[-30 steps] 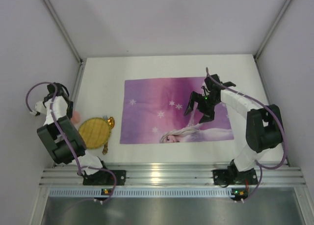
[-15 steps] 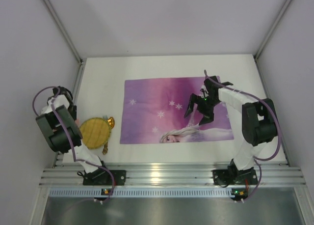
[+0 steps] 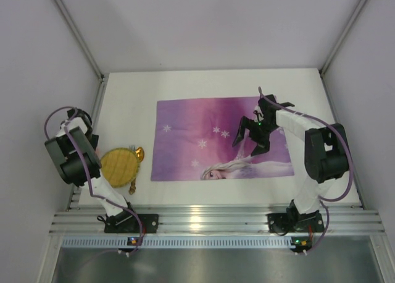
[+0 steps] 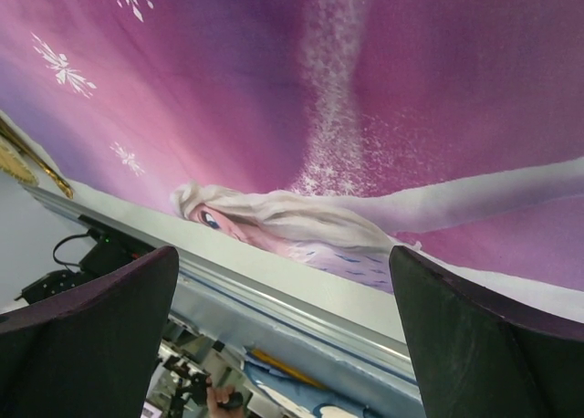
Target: Set the dinner table for one person
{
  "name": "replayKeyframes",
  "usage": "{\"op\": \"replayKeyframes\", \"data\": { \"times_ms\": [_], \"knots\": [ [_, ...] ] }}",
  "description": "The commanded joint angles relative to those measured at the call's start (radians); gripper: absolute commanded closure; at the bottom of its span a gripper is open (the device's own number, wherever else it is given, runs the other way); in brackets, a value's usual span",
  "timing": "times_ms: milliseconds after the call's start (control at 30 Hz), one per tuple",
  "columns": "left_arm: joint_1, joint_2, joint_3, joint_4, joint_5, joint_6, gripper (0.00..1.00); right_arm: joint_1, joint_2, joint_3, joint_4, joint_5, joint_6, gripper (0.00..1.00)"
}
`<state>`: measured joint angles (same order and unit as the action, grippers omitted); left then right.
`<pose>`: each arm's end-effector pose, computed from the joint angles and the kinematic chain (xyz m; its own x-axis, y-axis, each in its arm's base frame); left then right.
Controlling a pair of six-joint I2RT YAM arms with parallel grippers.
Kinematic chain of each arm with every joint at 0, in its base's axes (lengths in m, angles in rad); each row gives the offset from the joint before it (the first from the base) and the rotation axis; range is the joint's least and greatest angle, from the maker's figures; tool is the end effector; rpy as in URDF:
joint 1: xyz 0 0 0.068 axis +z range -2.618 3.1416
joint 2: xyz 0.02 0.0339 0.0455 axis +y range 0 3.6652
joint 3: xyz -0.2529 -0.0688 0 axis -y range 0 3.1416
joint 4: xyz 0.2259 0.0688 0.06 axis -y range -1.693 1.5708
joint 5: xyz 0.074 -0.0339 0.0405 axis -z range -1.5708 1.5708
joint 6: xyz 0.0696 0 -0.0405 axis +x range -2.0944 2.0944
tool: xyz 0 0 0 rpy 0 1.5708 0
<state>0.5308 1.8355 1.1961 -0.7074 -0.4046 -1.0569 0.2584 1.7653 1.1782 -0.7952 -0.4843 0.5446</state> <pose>0.2741 0.1927 0.1364 0.0576 -0.8945 -0.4434 -0.9981 -0.0619 -0.0048 0.2968 0.1120 0.1533 -0.9731 0.2170 0.0767 0.2264 0.8428 0.4883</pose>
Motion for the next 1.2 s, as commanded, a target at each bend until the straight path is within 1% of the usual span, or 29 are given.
{"op": "replayKeyframes", "data": {
  "times_ms": [0, 67, 100, 167, 200, 333, 467, 533, 567, 600, 633, 667, 700, 733, 767, 800, 833, 867, 900, 933, 967, 1000, 1033, 1067, 1100, 1133, 1167],
  "knots": [
    [0.006, -0.013, 0.028, 0.063, 0.032, 0.112, 0.83, -0.011, -0.026, 0.009, 0.024, -0.005, -0.008, 0.0],
    [0.0, -0.036, 0.025, 0.072, 0.056, 0.165, 0.9, -0.016, -0.035, 0.02, 0.024, -0.002, -0.006, 0.0],
    [-0.012, -0.045, 0.025, 0.08, 0.064, 0.185, 0.95, -0.019, -0.044, 0.026, 0.022, 0.004, -0.005, 0.0],
    [-0.031, -0.079, 0.028, 0.083, 0.075, 0.25, 1.0, -0.024, -0.053, 0.049, 0.019, 0.006, -0.006, 0.0],
    [-0.054, -0.094, 0.023, 0.092, 0.108, 0.282, 1.0, -0.027, -0.061, 0.058, 0.014, 0.01, -0.008, 0.0],
    [-0.123, -0.177, 0.022, 0.103, 0.145, 0.431, 1.0, -0.044, -0.079, 0.113, -0.004, 0.016, -0.018, 0.0],
    [-0.184, -0.234, 0.059, 0.039, 0.199, 0.5, 1.0, -0.056, -0.109, 0.132, -0.009, 0.013, -0.014, 0.0],
    [-0.227, -0.246, 0.072, 0.011, 0.263, 0.549, 1.0, -0.061, -0.132, 0.138, -0.009, 0.009, -0.012, 0.0],
    [-0.241, -0.268, 0.071, 0.02, 0.318, 0.572, 1.0, -0.064, -0.141, 0.144, -0.006, 0.001, -0.018, 0.0],
    [-0.27, -0.278, 0.069, 0.022, 0.36, 0.592, 1.0, -0.065, -0.159, 0.15, 0.013, -0.035, -0.021, 0.0],
    [-0.285, -0.292, 0.068, 0.026, 0.469, 0.627, 1.0, -0.073, -0.171, 0.159, 0.031, -0.063, -0.025, 0.0],
    [-0.314, -0.315, 0.063, 0.039, 0.542, 0.647, 1.0, -0.076, -0.187, 0.159, 0.092, -0.101, -0.014, 0.0],
    [-0.327, -0.324, 0.06, 0.071, 0.616, 0.669, 1.0, -0.079, -0.223, 0.158, 0.134, -0.191, -0.003, 0.0],
    [-0.342, -0.334, 0.06, 0.08, 0.703, 0.698, 1.0, -0.08, -0.24, 0.155, 0.186, -0.239, 0.012, 0.0],
    [-0.362, -0.346, 0.06, 0.092, 0.852, 0.713, 1.0, -0.082, -0.259, 0.152, 0.238, -0.287, 0.056, 0.0],
    [-0.406, -0.354, 0.062, 0.106, 0.933, 0.728, 1.0, -0.081, -0.288, 0.147, 0.351, -0.38, 0.083, 0.0],
    [-0.434, -0.358, 0.069, 0.105, 1.032, 0.753, 1.0, -0.082, -0.299, 0.143, 0.413, -0.423, 0.145, 0.0],
    [-0.484, -0.363, 0.069, 0.106, 1.105, 0.759, 1.0, -0.082, -0.309, 0.136, 0.539, -0.46, 0.182, 0.0],
    [-0.505, -0.366, 0.069, 0.117, 1.165, 0.762, 1.0, -0.081, -0.322, 0.123, 0.601, -0.52, 0.217, 0.0],
    [-0.523, -0.369, 0.069, 0.121, 1.219, 0.747, 1.0, -0.082, -0.325, 0.115, 0.667, -0.546, 0.254, 0.0],
    [-0.566, -0.372, 0.066, 0.137, 1.353, 0.735, 1.0, -0.082, -0.325, 0.11, 0.771, -0.568, 0.323, 0.0],
    [-0.584, -0.377, 0.062, 0.16, 1.41, 0.717, 1.0, -0.084, -0.32, 0.107, 0.822, -0.6, 0.354, 0.0],
    [-0.603, -0.386, 0.062, 0.196, 1.461, 0.674, 1.0, -0.084, -0.317, 0.101, 0.877, -0.617, 0.436, 0.0],
    [-0.641, -0.392, 0.056, 0.225, 1.506, 0.646, 1.0, -0.082, -0.313, 0.092, 1.042, -0.634, 0.493, 0.0],
    [-0.659, -0.4, 0.05, 0.259, 1.599, 0.574, 1.0, -0.084, -0.311, 0.071, 1.129, -0.655, 0.553, 0.0],
    [-0.678, -0.412, 0.037, 0.314, 1.621, 0.549, 1.0, -0.084, -0.305, 0.067, 1.204, -0.663, 0.605, 0.0],
    [-0.721, -0.42, 0.025, 0.342, 1.635, 0.522, 1.0, -0.084, -0.294, 0.067, 1.31, -0.671, 0.685, 0.0]
  ]
}}
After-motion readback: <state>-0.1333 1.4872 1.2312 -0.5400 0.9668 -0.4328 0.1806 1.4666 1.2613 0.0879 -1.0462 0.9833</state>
